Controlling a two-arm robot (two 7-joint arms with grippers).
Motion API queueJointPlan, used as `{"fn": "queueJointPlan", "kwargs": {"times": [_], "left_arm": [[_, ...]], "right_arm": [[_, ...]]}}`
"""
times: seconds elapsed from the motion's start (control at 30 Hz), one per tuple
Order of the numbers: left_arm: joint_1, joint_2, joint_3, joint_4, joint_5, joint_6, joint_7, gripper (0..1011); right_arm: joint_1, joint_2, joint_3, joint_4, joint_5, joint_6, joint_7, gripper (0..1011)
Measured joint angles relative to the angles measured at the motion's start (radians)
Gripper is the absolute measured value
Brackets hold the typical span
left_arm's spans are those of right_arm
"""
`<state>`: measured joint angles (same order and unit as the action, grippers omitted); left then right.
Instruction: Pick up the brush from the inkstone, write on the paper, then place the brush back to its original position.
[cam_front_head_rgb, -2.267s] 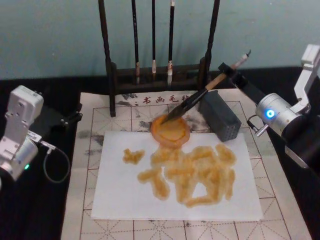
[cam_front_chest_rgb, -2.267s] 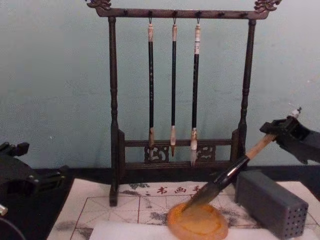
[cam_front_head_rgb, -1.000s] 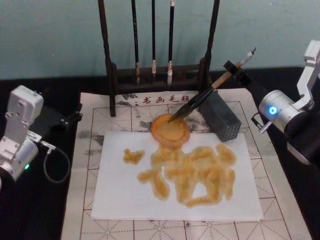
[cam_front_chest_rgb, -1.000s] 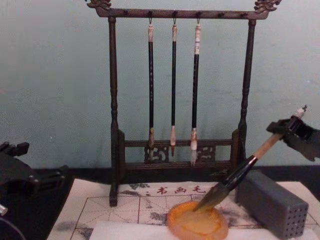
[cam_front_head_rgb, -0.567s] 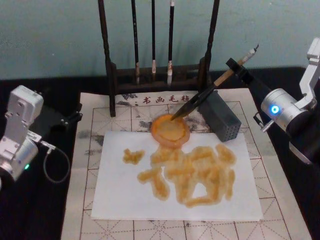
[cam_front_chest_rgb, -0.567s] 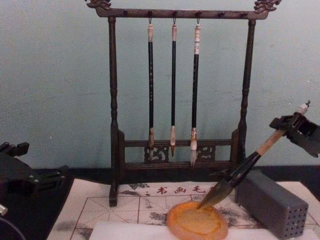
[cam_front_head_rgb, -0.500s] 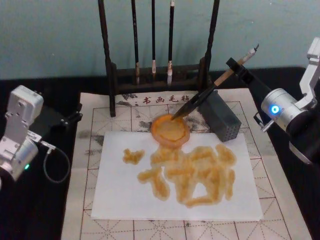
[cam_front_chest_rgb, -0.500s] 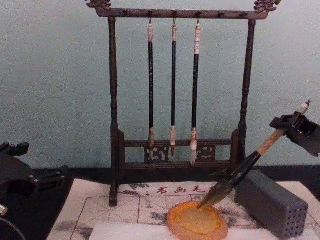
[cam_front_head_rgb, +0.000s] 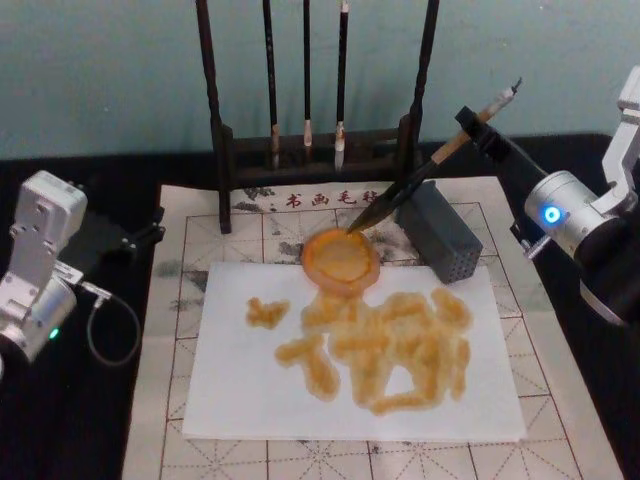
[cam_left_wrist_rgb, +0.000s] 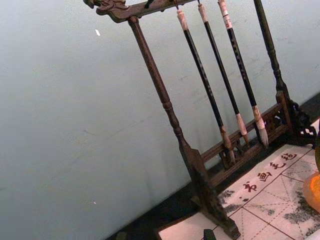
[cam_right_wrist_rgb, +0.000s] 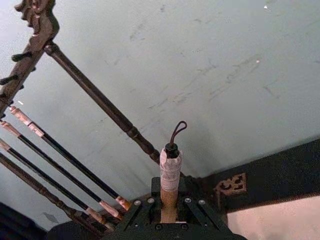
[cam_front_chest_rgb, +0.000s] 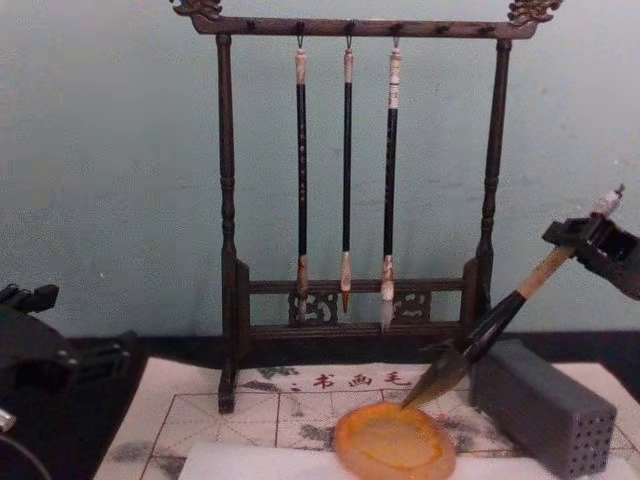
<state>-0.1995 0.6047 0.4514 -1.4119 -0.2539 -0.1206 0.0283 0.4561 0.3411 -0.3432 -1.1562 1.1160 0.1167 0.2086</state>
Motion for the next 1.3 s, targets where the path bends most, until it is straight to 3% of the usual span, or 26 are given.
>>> {"fn": "queueJointPlan", "kwargs": {"times": [0.37,0.7,1.07,1.3], "left_arm": [[0.000,0.000,0.000,0.000,0.000,0.000,0.000,1001],[0.000,0.000,0.000,0.000,0.000,0.000,0.000,1001],[0.000,0.000,0.000,0.000,0.000,0.000,0.000,1001],[0.000,0.000,0.000,0.000,0.000,0.000,0.000,1001]], "right_arm": [[-0.020,0.004,0.023,-0.050,0.002,0.013,0.014,185],[-0.068,0.049,0.040,-0.150,0.071,0.056,0.036,185],[-0.159,0.157,0.045,-0.297,0.098,0.061,0.073,185],[-0.243,0.255,0.054,-0.414,0.099,0.045,0.101,185]]}}
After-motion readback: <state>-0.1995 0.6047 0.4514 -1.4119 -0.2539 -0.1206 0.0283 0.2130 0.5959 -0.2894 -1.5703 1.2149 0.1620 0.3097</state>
